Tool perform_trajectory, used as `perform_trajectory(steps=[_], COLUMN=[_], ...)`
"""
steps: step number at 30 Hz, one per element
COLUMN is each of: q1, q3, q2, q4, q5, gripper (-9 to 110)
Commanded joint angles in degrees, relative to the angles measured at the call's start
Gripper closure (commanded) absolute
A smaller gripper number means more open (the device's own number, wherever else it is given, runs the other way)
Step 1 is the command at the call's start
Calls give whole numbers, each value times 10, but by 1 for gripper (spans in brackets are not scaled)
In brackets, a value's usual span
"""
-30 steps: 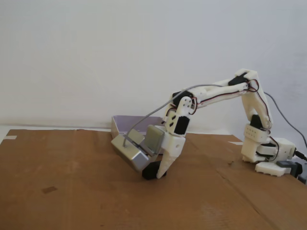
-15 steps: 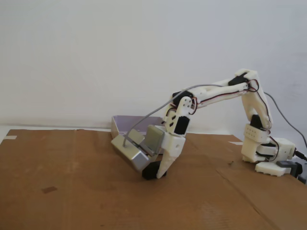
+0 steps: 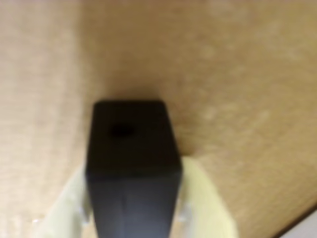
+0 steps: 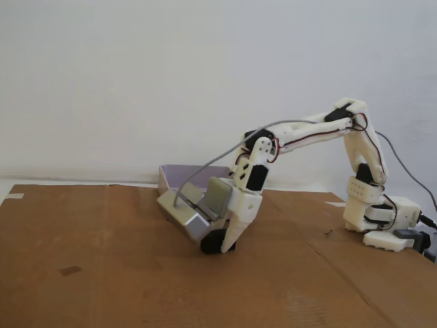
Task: Grasp a block and put it in the box.
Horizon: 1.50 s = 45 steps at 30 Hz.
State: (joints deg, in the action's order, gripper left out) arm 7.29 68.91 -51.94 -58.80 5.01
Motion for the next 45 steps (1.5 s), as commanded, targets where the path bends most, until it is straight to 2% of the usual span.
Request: perform_trajectory(steps=[1,41,45], q1=[7,7,13], q3=[-40,-41,-33], q2=[-12,-24,-43], q4=[4,5,5], q5=[2,-5,-55], gripper=[102,101,101])
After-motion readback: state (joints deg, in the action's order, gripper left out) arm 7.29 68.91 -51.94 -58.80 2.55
